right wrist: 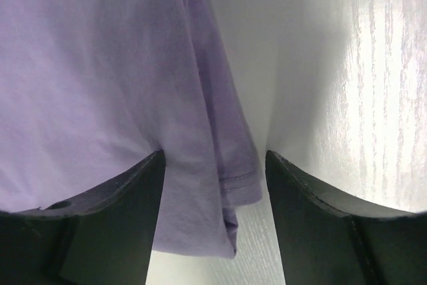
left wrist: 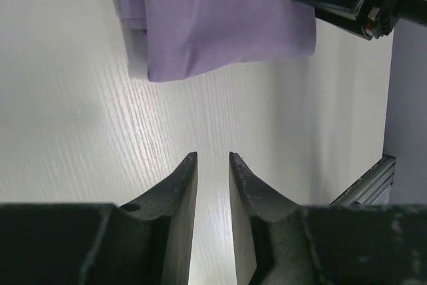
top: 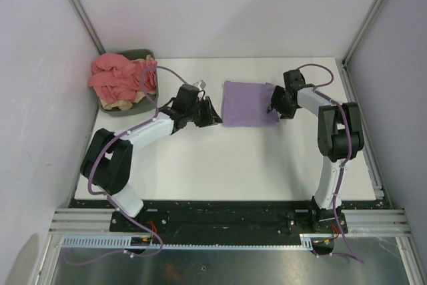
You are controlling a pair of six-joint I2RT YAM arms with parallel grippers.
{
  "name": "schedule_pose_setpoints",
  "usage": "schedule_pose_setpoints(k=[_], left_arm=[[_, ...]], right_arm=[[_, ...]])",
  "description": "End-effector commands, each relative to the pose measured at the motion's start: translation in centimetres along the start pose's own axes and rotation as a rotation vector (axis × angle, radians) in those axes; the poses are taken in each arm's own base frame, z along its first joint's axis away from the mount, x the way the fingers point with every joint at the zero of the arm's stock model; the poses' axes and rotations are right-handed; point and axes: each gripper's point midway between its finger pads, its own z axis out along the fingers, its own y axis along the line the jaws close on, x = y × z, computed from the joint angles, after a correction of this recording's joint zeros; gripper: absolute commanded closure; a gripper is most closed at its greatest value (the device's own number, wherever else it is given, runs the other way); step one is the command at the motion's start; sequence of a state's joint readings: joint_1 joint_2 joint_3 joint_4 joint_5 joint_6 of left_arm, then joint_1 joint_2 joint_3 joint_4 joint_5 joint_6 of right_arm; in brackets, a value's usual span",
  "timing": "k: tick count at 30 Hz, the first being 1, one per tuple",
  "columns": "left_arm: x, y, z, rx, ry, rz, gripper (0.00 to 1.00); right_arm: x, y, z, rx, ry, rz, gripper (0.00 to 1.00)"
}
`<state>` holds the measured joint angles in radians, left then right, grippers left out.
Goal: Fold and stack the t-shirts
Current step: Put the neatly folded tshirt into the corner of the board with the right arm
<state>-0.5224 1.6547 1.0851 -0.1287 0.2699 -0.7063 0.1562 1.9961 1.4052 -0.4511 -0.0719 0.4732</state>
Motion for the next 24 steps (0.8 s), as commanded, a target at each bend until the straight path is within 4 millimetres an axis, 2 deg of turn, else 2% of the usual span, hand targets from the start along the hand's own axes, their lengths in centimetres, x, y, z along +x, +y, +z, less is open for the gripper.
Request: schedule_pose_setpoints(k=[1, 4, 10, 13, 14, 16, 19, 24], left_arm=[[-1.1, -1.0, -1.8, 0.040, -0.047, 0.040, 0.70], [-0.9, -0.9, -2.0, 0.039, -0.044, 0.044, 0.70], [-0.4, -0.3, -2.2, 0.029, -0.035, 0.043, 0.71], [-0.3, -0.3, -2.3, 0.030, -0.033, 0.041, 0.71], [-0.3, -0.4, -2.3, 0.032, -0.033, 0.040, 0.71], [-0.3, -0.4, -2.4, 0.034, -0.035, 0.039, 0.71], [-0.3, -0.5, -2.6, 0.038, -0.035, 0.039, 0.71], [-0.1, -0.6, -2.7, 0.043, -0.030, 0.037, 0.71]], right_arm=[[1.2, -1.0, 1.3, 0.052, 0.028, -0.017, 0.37], [1.6, -0.7, 1.5, 0.048, 0.040, -0.017, 0.46], [3.4, 0.1, 2.1, 0.067, 0.072, -0.026, 0.56], [3.8, -0.2, 2.2, 0.087, 0.085, -0.012, 0.67], [3.9, -0.3, 2.2, 0.093, 0.088, -0.005, 0.74], [3.9, -0.7, 2.0, 0.107, 0.091, 0.008, 0.84], [3.8, -1.9, 1.3, 0.161, 0.081, 0.028, 0.94], [4.0, -5.3, -0.1, 0.208, 0.089, 0.127, 1.00]])
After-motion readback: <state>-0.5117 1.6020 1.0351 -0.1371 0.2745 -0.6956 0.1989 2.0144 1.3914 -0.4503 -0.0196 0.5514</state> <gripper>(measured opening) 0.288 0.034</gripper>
